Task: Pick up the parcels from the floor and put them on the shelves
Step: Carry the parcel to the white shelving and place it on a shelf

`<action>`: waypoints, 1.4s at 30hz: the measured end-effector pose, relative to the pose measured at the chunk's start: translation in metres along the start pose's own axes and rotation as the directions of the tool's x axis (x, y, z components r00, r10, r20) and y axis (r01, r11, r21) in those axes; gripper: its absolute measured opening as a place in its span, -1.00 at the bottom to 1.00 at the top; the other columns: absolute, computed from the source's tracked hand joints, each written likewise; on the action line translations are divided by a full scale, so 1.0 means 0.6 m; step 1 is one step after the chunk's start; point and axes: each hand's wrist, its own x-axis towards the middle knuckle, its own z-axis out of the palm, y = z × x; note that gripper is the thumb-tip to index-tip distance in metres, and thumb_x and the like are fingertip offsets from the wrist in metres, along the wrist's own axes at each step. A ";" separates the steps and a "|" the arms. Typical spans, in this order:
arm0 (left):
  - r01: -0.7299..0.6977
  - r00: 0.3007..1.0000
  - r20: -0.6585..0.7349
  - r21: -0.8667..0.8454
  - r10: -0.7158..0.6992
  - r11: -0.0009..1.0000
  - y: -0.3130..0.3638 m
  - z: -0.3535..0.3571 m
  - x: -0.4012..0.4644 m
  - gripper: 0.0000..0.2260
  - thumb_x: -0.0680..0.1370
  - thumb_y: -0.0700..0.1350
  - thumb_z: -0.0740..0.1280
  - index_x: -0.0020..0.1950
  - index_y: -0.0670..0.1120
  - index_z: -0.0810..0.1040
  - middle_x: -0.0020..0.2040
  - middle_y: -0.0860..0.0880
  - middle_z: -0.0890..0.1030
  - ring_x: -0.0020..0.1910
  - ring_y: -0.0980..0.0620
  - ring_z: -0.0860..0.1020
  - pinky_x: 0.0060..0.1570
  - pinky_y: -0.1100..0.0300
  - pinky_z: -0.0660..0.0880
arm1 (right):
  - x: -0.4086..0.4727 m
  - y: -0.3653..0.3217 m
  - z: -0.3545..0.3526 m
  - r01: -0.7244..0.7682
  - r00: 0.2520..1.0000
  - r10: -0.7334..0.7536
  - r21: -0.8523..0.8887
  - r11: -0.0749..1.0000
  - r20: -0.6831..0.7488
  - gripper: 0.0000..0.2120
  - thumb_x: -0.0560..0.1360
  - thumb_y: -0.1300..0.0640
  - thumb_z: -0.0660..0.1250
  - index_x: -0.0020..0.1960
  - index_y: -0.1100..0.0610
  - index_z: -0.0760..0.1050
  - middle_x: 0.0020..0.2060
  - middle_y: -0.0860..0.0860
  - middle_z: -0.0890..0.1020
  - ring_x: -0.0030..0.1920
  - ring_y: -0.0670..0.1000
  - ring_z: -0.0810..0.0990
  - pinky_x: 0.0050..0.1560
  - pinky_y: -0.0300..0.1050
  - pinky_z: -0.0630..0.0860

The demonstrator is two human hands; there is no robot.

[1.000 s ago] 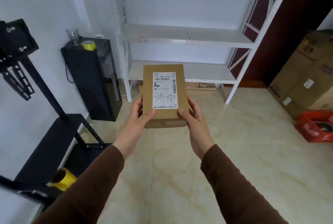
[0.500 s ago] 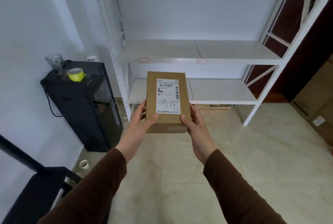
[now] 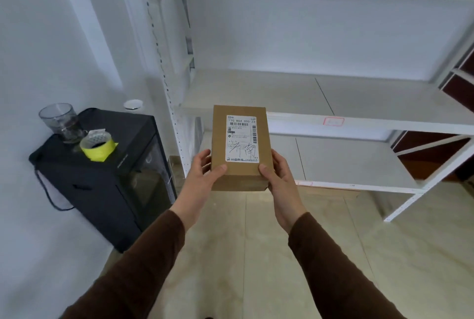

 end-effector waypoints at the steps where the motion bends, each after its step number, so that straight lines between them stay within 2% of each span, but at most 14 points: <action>1: 0.004 1.000 0.002 -0.005 -0.004 1.000 0.006 -0.006 0.037 -0.52 0.63 -0.07 0.39 0.51 0.07 0.32 0.31 0.13 0.53 0.31 0.09 0.51 0.13 0.25 0.49 | 0.034 -0.001 0.013 -0.006 1.000 0.006 -0.002 1.000 -0.014 -0.55 0.60 0.11 0.35 0.47 -0.05 0.37 0.34 -0.03 0.58 0.38 0.04 0.53 0.39 0.01 0.48; 6: 0.005 0.998 0.070 -0.019 -0.004 1.000 0.046 -0.009 0.210 -0.67 0.63 -0.08 0.39 0.37 0.07 0.42 0.31 0.07 0.59 0.32 0.02 0.56 0.25 0.13 0.53 | 0.178 -0.025 0.041 -0.021 0.997 0.021 0.007 1.000 -0.073 -0.59 0.60 0.10 0.37 0.41 0.02 0.38 0.31 0.02 0.59 0.33 0.03 0.56 0.16 -0.17 0.54; 10: 0.008 0.995 0.100 -0.021 -0.006 1.000 0.057 0.013 0.327 -0.70 0.61 0.05 0.40 0.33 0.18 0.49 0.30 0.13 0.64 0.31 0.06 0.59 0.35 0.03 0.50 | 0.291 -0.040 0.028 -0.027 0.996 0.025 -0.016 1.000 -0.088 -0.61 0.61 0.05 0.34 0.43 -0.03 0.41 0.31 -0.03 0.62 0.34 0.02 0.57 0.30 -0.03 0.54; 15: -0.027 0.997 0.068 -0.018 0.028 0.999 0.075 0.058 0.481 -0.62 0.65 -0.04 0.35 0.47 0.01 0.42 0.30 0.09 0.61 0.29 0.07 0.58 0.24 0.18 0.51 | 0.464 -0.044 0.005 -0.034 0.997 0.031 -0.045 0.998 -0.069 -0.57 0.62 0.02 0.32 0.48 -0.05 0.43 0.31 -0.04 0.63 0.34 0.06 0.57 0.39 0.07 0.51; 19: -0.014 1.000 0.020 0.001 0.014 1.000 0.086 0.080 0.605 -0.61 0.65 -0.06 0.35 0.48 0.00 0.43 0.31 0.04 0.63 0.27 0.02 0.61 0.12 0.21 0.56 | 0.599 -0.052 -0.004 -0.072 0.997 0.072 -0.079 0.994 0.000 -0.50 0.57 -0.09 0.33 0.50 -0.11 0.43 0.37 -0.06 0.59 0.37 0.04 0.55 0.39 0.04 0.49; 21: 0.002 1.000 -0.007 0.016 -0.002 1.000 0.095 0.082 0.656 -0.61 0.64 -0.04 0.36 0.47 0.02 0.45 0.29 0.03 0.64 0.25 0.00 0.62 0.05 0.21 0.57 | 0.662 -0.053 -0.004 -0.093 0.995 0.096 -0.084 0.992 0.035 -0.53 0.61 -0.02 0.31 0.52 -0.08 0.42 0.35 -0.05 0.61 0.35 0.00 0.57 0.28 -0.11 0.54; 23: 0.031 0.999 -0.021 0.034 -0.030 0.999 0.101 0.077 0.697 -0.60 0.64 -0.01 0.36 0.48 0.05 0.45 0.30 0.02 0.64 0.26 -0.01 0.62 0.09 0.18 0.55 | 0.714 -0.055 0.003 -0.116 0.990 0.121 -0.075 0.990 0.071 -0.56 0.65 0.04 0.26 0.53 -0.04 0.41 0.32 -0.05 0.64 0.26 -0.09 0.62 0.11 -0.25 0.56; 26: 0.052 0.998 -0.034 0.053 -0.051 0.997 0.102 0.065 0.753 -0.60 0.66 -0.03 0.33 0.51 0.05 0.45 0.29 0.05 0.65 0.25 0.04 0.62 0.09 0.24 0.54 | 0.777 -0.046 0.020 -0.139 0.984 0.147 -0.086 0.987 0.104 -0.63 0.68 0.08 0.21 0.47 -0.07 0.46 0.23 -0.12 0.68 0.06 -0.24 0.69 -0.04 -0.34 0.59; 29: 0.072 0.996 -0.049 0.062 -0.069 0.995 0.111 0.061 0.795 -0.62 0.67 -0.04 0.31 0.50 0.08 0.44 0.20 0.17 0.65 0.17 0.17 0.61 0.05 0.32 0.51 | 0.825 -0.031 0.037 -0.168 0.980 0.176 -0.092 0.981 0.091 -0.60 0.67 0.06 0.22 0.50 -0.04 0.42 0.29 -0.08 0.64 0.22 -0.10 0.64 0.09 -0.20 0.58; 31: 0.085 0.996 -0.046 0.070 -0.081 0.994 0.111 0.057 0.821 -0.62 0.68 -0.04 0.30 0.51 0.12 0.43 0.17 0.22 0.64 0.15 0.22 0.59 0.08 0.32 0.49 | 0.850 -0.021 0.045 -0.186 0.979 0.192 -0.086 0.979 0.070 -0.58 0.67 0.05 0.23 0.52 0.00 0.37 0.35 -0.03 0.58 0.27 -0.03 0.58 0.09 -0.17 0.55; 35: 0.105 0.995 -0.010 0.111 -0.104 0.988 0.098 0.039 0.858 -0.55 0.68 -0.03 0.30 0.59 0.07 0.38 0.26 0.17 0.62 0.24 0.17 0.56 0.39 0.13 0.41 | 0.875 -0.012 0.059 -0.214 0.975 0.219 -0.092 0.972 0.041 -0.59 0.67 0.08 0.23 0.51 0.04 0.34 0.37 0.00 0.55 0.27 -0.02 0.56 0.01 -0.23 0.51; 37: 0.122 0.992 0.002 0.111 -0.123 0.986 0.092 0.033 0.868 -0.53 0.68 -0.02 0.29 0.60 0.06 0.37 0.31 0.12 0.60 0.28 0.12 0.54 0.44 0.08 0.39 | 0.882 -0.007 0.064 -0.228 0.973 0.232 -0.091 0.969 0.025 -0.60 0.67 0.09 0.23 0.50 0.04 0.34 0.36 0.00 0.55 0.29 0.00 0.55 0.04 -0.21 0.51; 40: 0.125 0.991 0.027 0.106 -0.129 0.986 0.083 0.029 0.880 -0.53 0.69 -0.01 0.28 0.61 0.06 0.37 0.37 0.08 0.59 0.31 0.07 0.54 0.41 0.09 0.42 | 0.891 -0.001 0.068 -0.236 0.971 0.238 -0.106 0.966 0.004 -0.61 0.67 0.10 0.23 0.49 0.04 0.36 0.36 0.00 0.55 0.33 0.03 0.53 0.20 -0.10 0.50; 42: 0.119 0.992 0.039 0.095 -0.123 0.988 0.081 0.028 0.887 -0.54 0.69 -0.02 0.28 0.61 0.06 0.37 0.38 0.08 0.58 0.26 0.13 0.56 0.24 0.20 0.47 | 0.896 0.001 0.069 -0.231 0.973 0.232 -0.112 0.967 -0.003 -0.61 0.67 0.10 0.23 0.49 0.04 0.36 0.36 0.00 0.56 0.32 0.02 0.53 0.24 -0.07 0.49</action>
